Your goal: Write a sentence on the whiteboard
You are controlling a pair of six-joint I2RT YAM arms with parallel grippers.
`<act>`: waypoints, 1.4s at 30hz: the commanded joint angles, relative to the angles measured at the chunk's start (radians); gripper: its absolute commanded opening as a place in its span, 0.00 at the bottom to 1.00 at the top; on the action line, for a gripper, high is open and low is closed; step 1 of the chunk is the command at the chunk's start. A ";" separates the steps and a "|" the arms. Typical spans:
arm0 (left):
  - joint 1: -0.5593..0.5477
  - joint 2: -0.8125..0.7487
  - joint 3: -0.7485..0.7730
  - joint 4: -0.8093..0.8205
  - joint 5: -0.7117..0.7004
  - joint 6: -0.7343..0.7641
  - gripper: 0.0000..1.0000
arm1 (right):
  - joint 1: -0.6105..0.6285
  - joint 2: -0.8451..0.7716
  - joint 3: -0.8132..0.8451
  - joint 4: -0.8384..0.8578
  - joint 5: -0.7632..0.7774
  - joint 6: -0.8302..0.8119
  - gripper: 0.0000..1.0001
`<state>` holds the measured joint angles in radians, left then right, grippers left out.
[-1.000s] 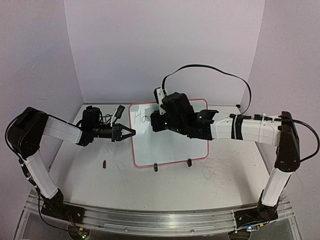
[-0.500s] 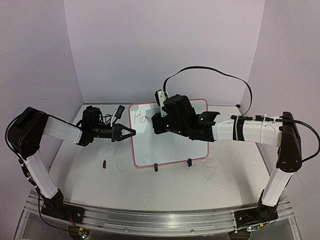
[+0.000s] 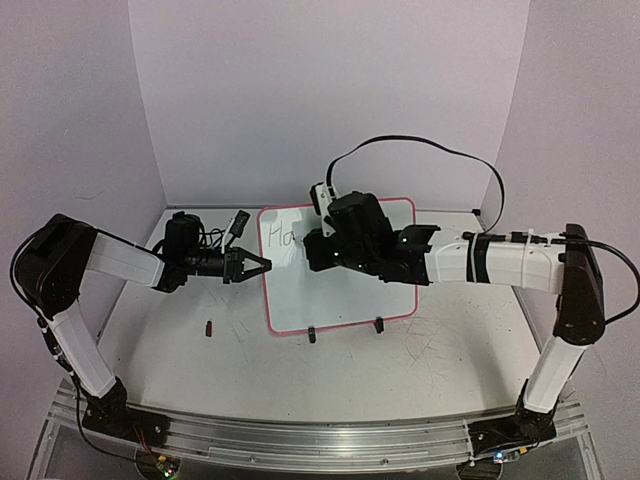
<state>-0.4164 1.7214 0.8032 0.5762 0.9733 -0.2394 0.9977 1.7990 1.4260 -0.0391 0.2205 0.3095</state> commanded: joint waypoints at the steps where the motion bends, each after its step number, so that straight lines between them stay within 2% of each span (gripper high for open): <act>1: -0.018 -0.020 0.004 -0.010 -0.003 0.032 0.00 | -0.011 -0.038 -0.022 -0.024 0.008 0.011 0.00; 13: -0.018 -0.018 0.005 -0.009 -0.007 0.032 0.00 | -0.012 -0.015 0.055 -0.023 0.007 0.006 0.00; 17: -0.018 -0.017 0.007 -0.009 -0.013 0.030 0.00 | -0.006 -0.071 0.070 -0.012 -0.024 0.011 0.00; 21: -0.018 -0.021 0.000 -0.010 -0.026 0.028 0.00 | 0.003 -0.194 -0.004 0.028 -0.061 0.020 0.00; 28: -0.022 -0.039 -0.013 -0.012 -0.061 0.017 0.00 | -0.011 -0.285 -0.179 0.091 -0.070 -0.005 0.00; 37: -0.025 -0.051 -0.014 -0.026 -0.089 0.019 0.00 | -0.010 -0.261 -0.188 0.117 -0.118 -0.114 0.00; 42: -0.025 -0.050 -0.014 -0.047 -0.092 0.038 0.00 | -0.011 -0.246 -0.189 0.128 -0.076 -0.114 0.00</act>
<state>-0.4316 1.6992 0.8017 0.5632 0.9385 -0.2401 0.9886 1.5418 1.2354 0.0370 0.1252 0.2195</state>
